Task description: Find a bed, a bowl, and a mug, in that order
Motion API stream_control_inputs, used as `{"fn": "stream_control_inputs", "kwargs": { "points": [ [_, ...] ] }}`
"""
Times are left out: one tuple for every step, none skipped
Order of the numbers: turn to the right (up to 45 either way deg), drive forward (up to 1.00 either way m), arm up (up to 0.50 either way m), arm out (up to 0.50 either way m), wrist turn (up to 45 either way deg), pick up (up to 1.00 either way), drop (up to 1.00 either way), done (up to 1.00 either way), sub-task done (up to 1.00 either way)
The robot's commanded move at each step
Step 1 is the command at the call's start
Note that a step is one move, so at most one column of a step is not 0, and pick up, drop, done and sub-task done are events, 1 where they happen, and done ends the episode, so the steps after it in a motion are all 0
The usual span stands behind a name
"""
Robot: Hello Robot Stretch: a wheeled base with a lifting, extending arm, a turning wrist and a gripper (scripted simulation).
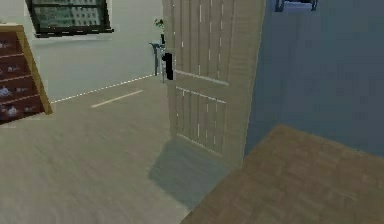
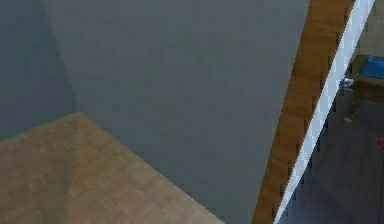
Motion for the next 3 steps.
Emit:
{"fn": "stream_control_inputs", "kwargs": {
  "points": [
    [0.0,0.60,0.00,0.00,0.0,0.00,0.00,0.00,0.00],
    [-30.0,0.00,0.00,0.00,0.0,0.00,0.00,0.00,0.00],
    [-3.0,0.00,0.00,0.00,0.0,0.00,0.00,0.00,0.00]
  ]
}}
